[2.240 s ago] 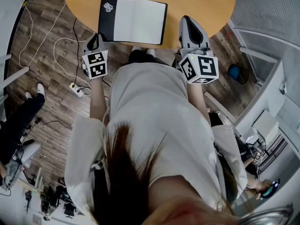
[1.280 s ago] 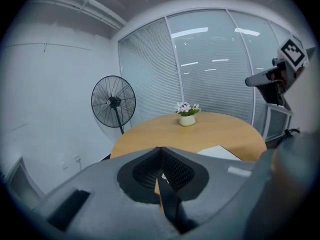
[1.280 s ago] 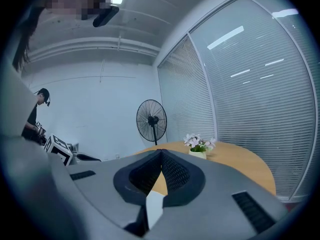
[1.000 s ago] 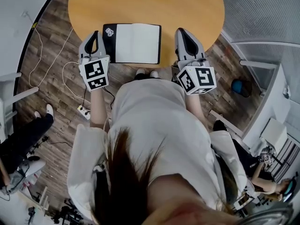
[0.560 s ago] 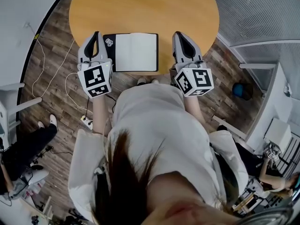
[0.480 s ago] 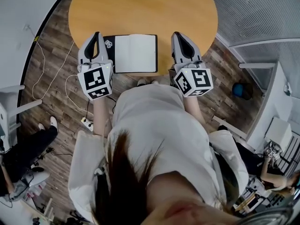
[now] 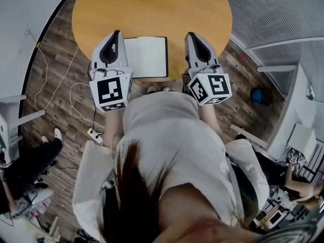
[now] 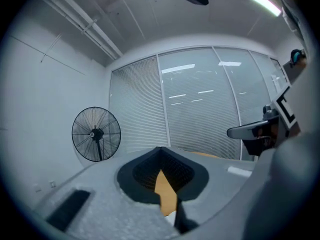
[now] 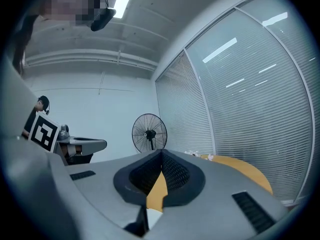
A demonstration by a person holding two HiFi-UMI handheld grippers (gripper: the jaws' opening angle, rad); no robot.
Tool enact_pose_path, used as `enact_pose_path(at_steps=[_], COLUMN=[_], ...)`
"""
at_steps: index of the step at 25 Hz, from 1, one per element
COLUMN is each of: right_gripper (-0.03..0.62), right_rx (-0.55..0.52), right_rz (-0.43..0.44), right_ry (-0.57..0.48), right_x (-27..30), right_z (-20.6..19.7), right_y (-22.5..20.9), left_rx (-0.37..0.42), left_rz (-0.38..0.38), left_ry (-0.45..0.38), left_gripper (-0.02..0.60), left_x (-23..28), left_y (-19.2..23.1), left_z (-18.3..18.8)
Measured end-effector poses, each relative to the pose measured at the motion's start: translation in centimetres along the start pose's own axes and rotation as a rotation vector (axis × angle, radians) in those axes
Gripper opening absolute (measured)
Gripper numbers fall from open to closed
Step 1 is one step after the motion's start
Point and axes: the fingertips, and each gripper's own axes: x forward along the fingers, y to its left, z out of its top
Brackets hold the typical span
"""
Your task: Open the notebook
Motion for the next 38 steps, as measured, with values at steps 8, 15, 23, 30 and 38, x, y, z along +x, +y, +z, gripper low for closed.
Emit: enact_pose_path(at_steps=[8, 15, 23, 30, 38], right_gripper=[0.002, 0.002, 0.002, 0.002, 0.002], right_rx=[0.001, -0.016, -0.027, -0.021, -0.013], right_rz=[-0.013, -0.017, -0.015, 0.000, 0.010], right_ry=[-0.016, -0.016, -0.012, -0.003, 0.005], right_x=[-1.6, -3.5, -5.2, -5.8, -5.3], right_z=[0.9, 0.9, 1.2, 1.3, 0.9], right_y=[-0.7, -1.5, -3.1, -3.8, -4.1], left_rx=[-0.009, -0.021, -0.066, -0.077, -0.069], left_rz=[-0.081, -0.144, -0.171, -0.191, -0.188], left_ry=[-0.034, -0.037, -0.050, -0.059, -0.065], left_gripper=[0.015, 0.015, 0.015, 0.015, 0.015], left_x=[-0.9, -1.5, -1.7, -1.4, -0.7], left_y=[-3.8, -7.6, -11.4, -13.8, -14.4], left_z=[1.6, 1.5, 1.9, 2.1, 2.2])
